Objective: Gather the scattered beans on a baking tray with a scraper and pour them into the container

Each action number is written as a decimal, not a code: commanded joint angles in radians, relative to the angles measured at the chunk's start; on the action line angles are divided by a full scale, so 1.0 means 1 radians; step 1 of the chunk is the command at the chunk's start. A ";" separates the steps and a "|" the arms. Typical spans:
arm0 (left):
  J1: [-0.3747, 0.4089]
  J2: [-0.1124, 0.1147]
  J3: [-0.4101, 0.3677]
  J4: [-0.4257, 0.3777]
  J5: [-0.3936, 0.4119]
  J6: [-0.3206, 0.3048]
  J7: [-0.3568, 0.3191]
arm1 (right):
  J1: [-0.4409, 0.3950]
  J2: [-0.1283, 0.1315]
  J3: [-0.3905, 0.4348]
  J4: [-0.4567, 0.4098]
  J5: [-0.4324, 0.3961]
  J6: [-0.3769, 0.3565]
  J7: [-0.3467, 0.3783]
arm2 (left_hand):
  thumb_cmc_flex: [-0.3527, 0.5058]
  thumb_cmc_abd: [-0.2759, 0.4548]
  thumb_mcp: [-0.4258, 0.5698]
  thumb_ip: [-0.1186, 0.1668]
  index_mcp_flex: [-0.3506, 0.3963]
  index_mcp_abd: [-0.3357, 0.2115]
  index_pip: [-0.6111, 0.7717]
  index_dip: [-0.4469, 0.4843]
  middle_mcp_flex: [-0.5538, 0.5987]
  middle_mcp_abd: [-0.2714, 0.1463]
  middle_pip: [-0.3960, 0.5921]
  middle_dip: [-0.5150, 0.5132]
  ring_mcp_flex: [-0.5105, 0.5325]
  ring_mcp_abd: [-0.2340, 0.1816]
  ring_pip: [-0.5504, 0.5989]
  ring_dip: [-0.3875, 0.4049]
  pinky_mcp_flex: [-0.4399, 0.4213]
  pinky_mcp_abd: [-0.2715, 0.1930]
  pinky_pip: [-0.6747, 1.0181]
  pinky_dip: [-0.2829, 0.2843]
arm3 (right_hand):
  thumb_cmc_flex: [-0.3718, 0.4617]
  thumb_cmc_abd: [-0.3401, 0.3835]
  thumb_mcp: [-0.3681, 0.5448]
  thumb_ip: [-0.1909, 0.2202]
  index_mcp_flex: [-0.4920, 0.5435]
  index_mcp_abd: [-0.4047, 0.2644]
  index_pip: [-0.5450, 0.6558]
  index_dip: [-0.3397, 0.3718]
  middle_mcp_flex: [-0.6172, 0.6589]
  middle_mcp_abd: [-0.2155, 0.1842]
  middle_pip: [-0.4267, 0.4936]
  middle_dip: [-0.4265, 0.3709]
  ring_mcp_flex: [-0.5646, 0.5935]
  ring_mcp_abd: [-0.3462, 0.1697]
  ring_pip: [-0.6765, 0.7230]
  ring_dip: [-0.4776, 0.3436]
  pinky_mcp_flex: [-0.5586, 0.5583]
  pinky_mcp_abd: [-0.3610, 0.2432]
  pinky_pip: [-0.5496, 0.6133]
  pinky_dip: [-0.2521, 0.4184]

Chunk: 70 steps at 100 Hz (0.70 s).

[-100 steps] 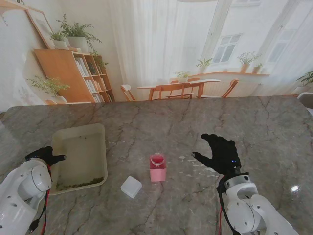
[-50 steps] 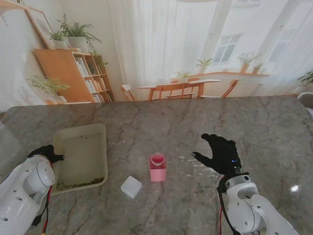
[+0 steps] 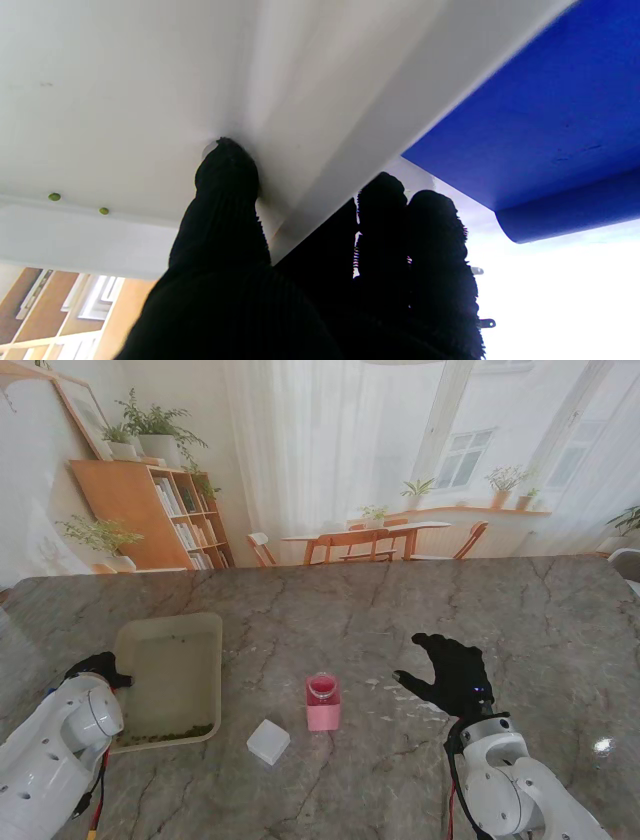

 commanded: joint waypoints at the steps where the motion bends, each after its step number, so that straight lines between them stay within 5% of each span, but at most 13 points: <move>1: -0.006 -0.010 0.013 0.020 -0.001 0.009 0.001 | -0.003 0.001 0.001 -0.002 -0.001 -0.002 0.013 | 0.116 -0.041 0.039 0.108 -0.010 0.016 0.084 0.048 0.053 -0.134 0.056 0.046 0.043 -0.030 0.055 0.019 0.040 -0.041 0.075 0.034 | 0.004 0.030 -0.014 0.030 0.009 -0.016 0.006 0.010 0.004 -0.014 0.006 0.017 0.015 -0.004 0.004 0.010 -0.001 0.014 0.011 -0.004; 20: -0.022 -0.026 0.023 0.045 -0.036 0.038 0.074 | -0.004 0.001 0.002 -0.003 -0.001 0.000 0.014 | 0.169 -0.006 0.039 0.114 0.033 -0.042 0.388 0.113 0.154 -0.253 0.175 0.015 0.139 -0.091 0.158 -0.017 0.144 -0.067 0.167 -0.015 | 0.004 0.030 -0.014 0.030 0.012 -0.017 0.007 0.010 0.004 -0.014 0.005 0.017 0.016 -0.005 0.005 0.010 -0.001 0.014 0.010 -0.004; 32: -0.023 -0.037 0.016 0.054 -0.047 0.030 0.127 | -0.004 0.001 0.002 -0.003 -0.001 0.000 0.014 | 0.157 0.027 0.035 0.118 0.079 -0.090 0.470 0.165 0.170 -0.298 0.182 -0.004 0.149 -0.083 0.142 -0.037 0.145 -0.052 0.165 -0.037 | 0.003 0.031 -0.014 0.030 0.012 -0.018 0.007 0.010 0.004 -0.014 0.005 0.017 0.016 -0.004 0.005 0.010 -0.001 0.014 0.010 -0.004; 40: -0.025 -0.047 0.009 0.057 -0.066 0.025 0.168 | -0.004 0.001 0.002 -0.003 -0.001 0.000 0.014 | 0.183 -0.020 0.049 0.115 0.100 -0.086 0.513 0.166 0.133 -0.286 0.130 -0.054 0.112 -0.034 0.032 -0.082 0.109 0.003 0.090 -0.072 | 0.003 0.030 -0.014 0.030 0.014 -0.016 0.008 0.010 0.004 -0.014 0.005 0.017 0.016 -0.004 0.005 0.010 -0.001 0.014 0.010 -0.004; 47: -0.026 -0.056 0.003 0.058 -0.085 0.028 0.203 | -0.004 0.001 0.002 -0.003 -0.001 0.000 0.014 | 0.185 -0.099 0.114 0.100 0.109 -0.055 0.526 0.166 0.082 -0.221 -0.006 -0.154 0.046 0.017 -0.130 -0.154 0.074 0.064 -0.049 -0.139 | 0.003 0.031 -0.014 0.030 0.015 -0.018 0.009 0.011 0.005 -0.013 0.005 0.017 0.015 -0.006 0.005 0.010 -0.001 0.014 0.010 -0.004; 57: -0.025 -0.066 -0.007 0.055 -0.105 0.028 0.236 | -0.004 0.001 0.002 -0.003 -0.001 0.000 0.014 | 0.184 -0.123 0.149 0.091 0.118 -0.014 0.537 0.166 0.054 -0.089 -0.422 -0.199 0.004 0.046 -0.363 -0.311 0.085 0.155 -0.194 -0.253 | 0.003 0.031 -0.014 0.030 0.013 -0.018 0.008 0.010 0.005 -0.014 0.006 0.017 0.016 -0.005 0.005 0.010 0.000 0.013 0.010 -0.003; 62: -0.022 -0.070 -0.016 0.050 -0.119 0.021 0.245 | -0.004 0.001 0.002 -0.003 -0.001 0.000 0.014 | 0.185 -0.048 0.103 0.107 0.120 -0.004 0.544 0.166 0.023 0.005 -0.547 -0.380 0.014 0.084 -0.496 -0.432 0.083 0.220 -0.266 -0.318 | 0.003 0.032 -0.014 0.030 0.014 -0.017 0.008 0.010 0.006 -0.015 0.006 0.017 0.017 -0.005 0.005 0.010 0.000 0.013 0.010 -0.003; 65: -0.020 -0.072 -0.022 0.045 -0.129 0.017 0.250 | -0.004 0.001 0.002 -0.003 -0.001 0.000 0.014 | 0.184 0.010 0.064 0.120 0.120 -0.005 0.548 0.166 0.024 0.073 -0.604 -0.587 0.031 0.107 -0.551 -0.495 0.095 0.238 -0.292 -0.357 | 0.003 0.032 -0.015 0.030 0.016 -0.017 0.009 0.010 0.005 -0.015 0.006 0.017 0.016 -0.006 0.005 0.010 0.000 0.013 0.010 -0.003; 70: -0.017 -0.078 -0.032 0.040 -0.152 0.008 0.266 | -0.004 0.001 0.002 -0.003 -0.001 0.000 0.014 | 0.185 0.020 0.066 0.126 0.122 -0.001 0.554 0.166 0.062 0.124 -0.696 -0.702 0.054 0.131 -0.608 -0.556 0.113 0.265 -0.334 -0.401 | 0.003 0.032 -0.014 0.030 0.015 -0.017 0.009 0.010 0.005 -0.014 0.006 0.017 0.017 -0.006 0.005 0.010 0.000 0.014 0.009 -0.003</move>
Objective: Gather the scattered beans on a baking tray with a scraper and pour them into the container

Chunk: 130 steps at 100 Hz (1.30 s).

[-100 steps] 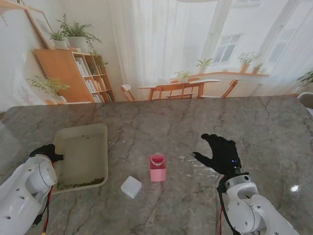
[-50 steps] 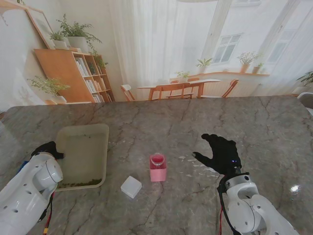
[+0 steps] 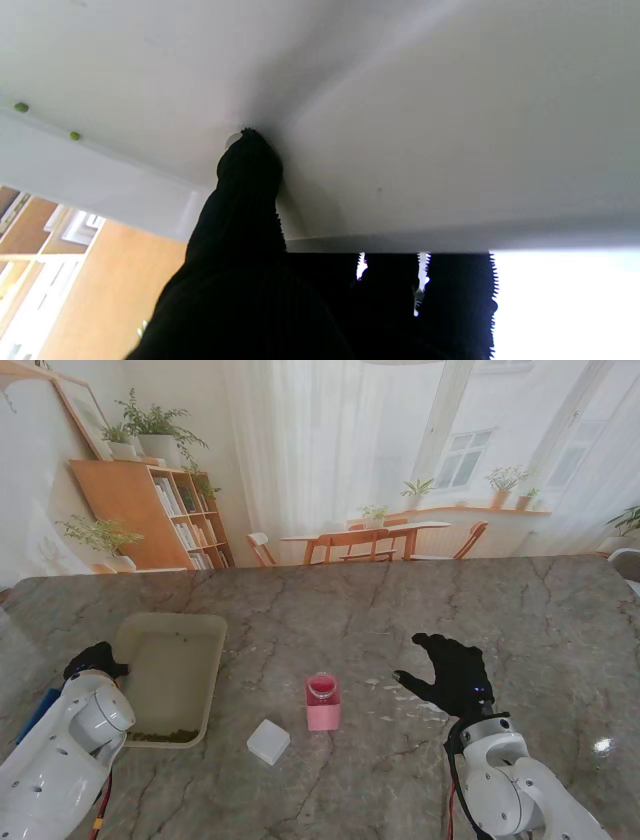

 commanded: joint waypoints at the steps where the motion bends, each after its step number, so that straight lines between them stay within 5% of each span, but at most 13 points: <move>1: 0.005 -0.011 -0.009 -0.018 -0.028 -0.015 0.019 | -0.003 0.001 0.001 -0.002 0.000 -0.001 0.013 | 0.110 0.076 0.032 0.131 0.049 0.028 0.139 0.039 0.012 0.071 -0.100 -0.139 0.023 0.044 -0.068 -0.082 0.031 0.066 -0.049 -0.075 | 0.003 0.032 -0.014 0.030 0.015 -0.017 0.009 0.010 0.005 -0.013 0.006 0.017 0.015 -0.006 0.005 0.010 -0.001 0.014 0.009 -0.003; 9: 0.010 -0.020 -0.026 -0.026 -0.060 -0.026 0.044 | -0.003 0.001 0.001 -0.002 0.000 0.000 0.013 | 0.109 0.073 0.055 0.137 0.050 0.032 0.147 0.039 0.050 0.136 -0.143 -0.184 0.074 0.062 -0.089 -0.141 0.098 0.065 -0.081 -0.124 | 0.003 0.033 -0.014 0.030 0.014 -0.017 0.009 0.010 0.004 -0.014 0.005 0.017 0.015 -0.005 0.005 0.010 0.000 0.014 0.009 -0.003; 25: 0.025 -0.047 -0.069 -0.050 -0.158 -0.053 0.104 | -0.006 0.000 0.004 -0.004 0.000 0.002 0.009 | 0.097 0.055 0.108 0.184 0.061 0.050 0.162 0.039 0.090 0.179 -0.106 -0.239 0.194 0.040 -0.055 -0.205 0.230 -0.013 -0.073 -0.228 | 0.002 0.034 -0.015 0.030 0.014 -0.018 0.009 0.010 0.006 -0.013 0.005 0.017 0.015 -0.006 0.004 0.010 0.000 0.014 0.010 -0.003; 49: 0.038 -0.084 -0.123 -0.072 -0.294 -0.081 0.177 | -0.009 -0.001 0.007 -0.006 -0.001 0.005 0.004 | 0.032 -0.008 0.288 0.264 0.085 0.079 0.181 0.039 0.186 0.150 -0.045 -0.221 0.348 -0.045 -0.011 -0.186 0.382 -0.143 0.011 -0.325 | 0.003 0.037 -0.016 0.030 0.014 -0.018 0.009 0.010 0.005 -0.013 0.005 0.017 0.015 -0.006 0.004 0.010 0.000 0.013 0.010 -0.003; 57: 0.040 -0.097 -0.136 -0.075 -0.339 -0.082 0.200 | -0.010 -0.001 0.008 -0.006 -0.002 0.006 0.002 | -0.005 -0.078 0.413 0.275 0.094 0.087 0.187 0.039 0.245 0.126 -0.052 -0.088 0.405 -0.079 0.007 -0.164 0.435 -0.199 0.054 -0.343 | 0.002 0.038 -0.016 0.030 0.014 -0.017 0.009 0.010 0.006 -0.013 0.006 0.017 0.016 -0.007 0.004 0.010 0.000 0.013 0.010 -0.003; 78: 0.042 -0.125 -0.162 -0.082 -0.431 -0.075 0.251 | -0.012 -0.002 0.009 -0.007 -0.002 0.008 -0.003 | -0.013 -0.273 0.658 0.271 0.124 0.106 0.200 0.039 0.438 0.012 -0.099 0.189 0.535 -0.168 0.076 -0.065 0.534 -0.313 0.155 -0.295 | 0.003 0.042 -0.017 0.030 0.015 -0.017 0.009 0.010 0.007 -0.014 0.006 0.017 0.016 -0.007 0.005 0.011 -0.001 0.013 0.010 -0.002; 103: 0.049 -0.153 -0.191 -0.101 -0.524 -0.078 0.305 | -0.014 -0.002 0.011 -0.007 -0.002 0.009 -0.008 | -0.039 -0.336 0.801 0.306 0.131 0.108 0.213 0.039 0.473 -0.085 -0.055 0.338 0.559 -0.193 0.127 0.049 0.548 -0.310 0.215 -0.219 | 0.005 0.044 -0.020 0.031 0.015 -0.016 0.009 0.010 0.007 -0.015 0.006 0.017 0.016 -0.006 0.005 0.011 -0.001 0.012 0.010 -0.002; 130: 0.067 -0.172 -0.218 -0.152 -0.594 -0.122 0.358 | -0.014 -0.003 0.011 -0.006 0.000 0.007 -0.008 | -0.034 -0.332 0.814 0.283 0.107 0.113 0.211 0.039 0.430 -0.111 -0.034 0.399 0.516 -0.191 0.144 0.136 0.534 -0.298 0.180 -0.173 | 0.008 0.046 -0.022 0.031 0.014 -0.017 0.009 0.010 0.007 -0.013 0.006 0.017 0.015 -0.007 0.006 0.011 -0.001 0.013 0.011 -0.001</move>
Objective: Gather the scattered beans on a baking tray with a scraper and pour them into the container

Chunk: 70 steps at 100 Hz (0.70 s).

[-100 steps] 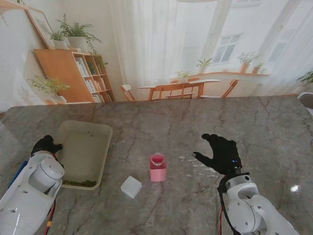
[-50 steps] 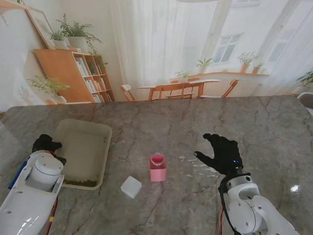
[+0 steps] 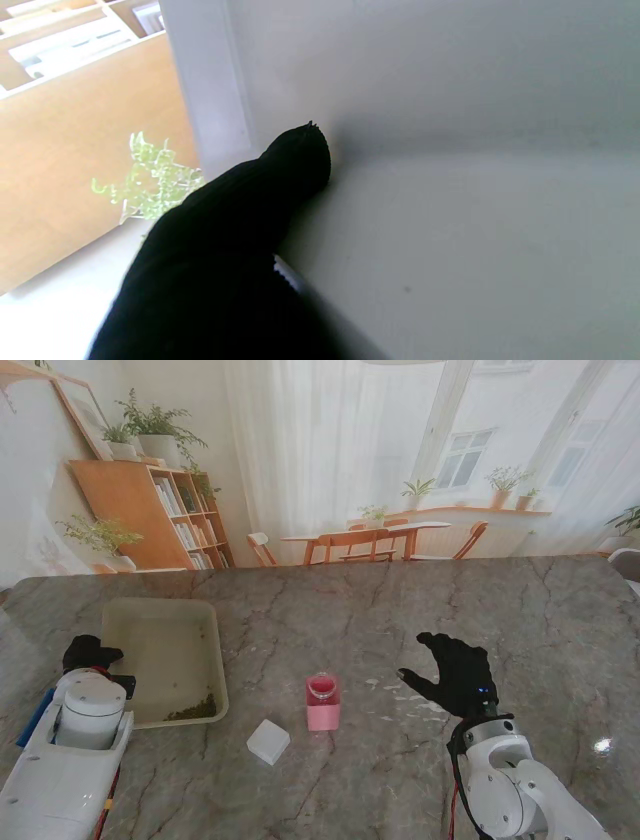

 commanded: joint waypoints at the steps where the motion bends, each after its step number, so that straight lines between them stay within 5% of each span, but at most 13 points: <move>1: 0.002 -0.005 0.000 -0.030 -0.001 -0.020 0.007 | -0.003 -0.001 0.001 -0.002 0.001 -0.001 0.012 | 0.079 -0.004 0.138 0.210 -0.014 0.077 0.030 0.013 0.023 -0.099 0.068 0.034 -0.005 -0.101 0.024 0.034 0.032 -0.159 0.076 0.074 | 0.009 0.021 -0.012 0.031 0.012 -0.017 0.008 0.010 0.008 -0.010 0.006 0.018 0.013 -0.007 0.006 0.011 -0.001 0.013 0.011 -0.001; 70: 0.006 -0.004 0.034 -0.238 -0.057 -0.069 0.008 | 0.001 -0.002 0.001 -0.001 0.012 0.004 0.018 | 0.082 0.008 0.123 0.208 -0.025 0.073 0.028 0.013 0.005 -0.102 0.084 0.040 -0.020 -0.106 0.036 0.082 0.031 -0.181 0.057 0.147 | 0.011 0.019 -0.014 0.032 0.013 -0.016 0.008 0.010 0.009 -0.012 0.007 0.018 0.017 -0.008 0.007 0.011 0.000 0.014 0.012 -0.001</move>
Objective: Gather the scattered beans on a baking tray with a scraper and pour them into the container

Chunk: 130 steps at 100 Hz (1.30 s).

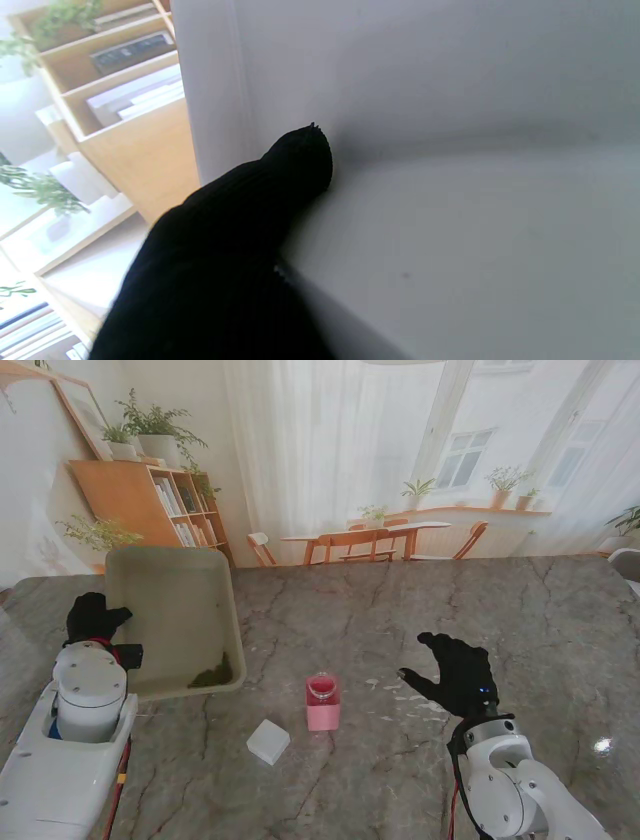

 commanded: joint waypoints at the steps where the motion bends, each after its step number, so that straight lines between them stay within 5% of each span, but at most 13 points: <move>1: -0.020 -0.004 0.011 -0.028 -0.006 -0.009 -0.009 | 0.003 -0.002 -0.002 0.000 0.005 0.002 0.016 | 0.082 0.008 0.108 0.208 -0.023 0.077 0.028 0.014 0.016 -0.097 0.068 0.026 -0.006 -0.105 0.033 0.020 0.043 -0.181 0.076 0.087 | 0.004 0.019 -0.014 0.032 0.012 -0.017 0.008 0.010 0.008 -0.012 0.006 0.018 0.017 -0.007 0.007 0.011 0.000 0.014 0.012 -0.001; 68: -0.147 -0.010 0.133 -0.078 -0.042 0.055 -0.040 | 0.107 -0.004 -0.034 0.021 0.064 -0.033 0.055 | 0.082 0.016 0.093 0.211 -0.026 0.071 0.027 0.014 0.013 -0.095 0.065 0.024 -0.006 -0.109 0.025 0.023 0.044 -0.190 0.063 0.113 | 0.002 0.016 -0.010 0.033 0.013 -0.020 0.008 0.009 0.012 -0.014 0.007 0.018 0.023 -0.011 0.007 0.012 0.008 0.015 0.016 0.002; 130: -0.180 -0.009 0.239 -0.074 -0.106 -0.050 -0.066 | 0.138 0.000 -0.030 -0.065 0.042 -0.170 0.053 | 0.084 0.021 0.081 0.214 -0.029 0.066 0.026 0.014 0.011 -0.096 0.061 0.022 -0.007 -0.110 0.018 0.022 0.042 -0.195 0.052 0.125 | 0.004 0.042 -0.012 0.032 0.023 -0.025 0.011 0.008 0.034 -0.027 0.012 0.018 0.050 -0.024 0.009 0.012 0.028 0.019 0.021 0.004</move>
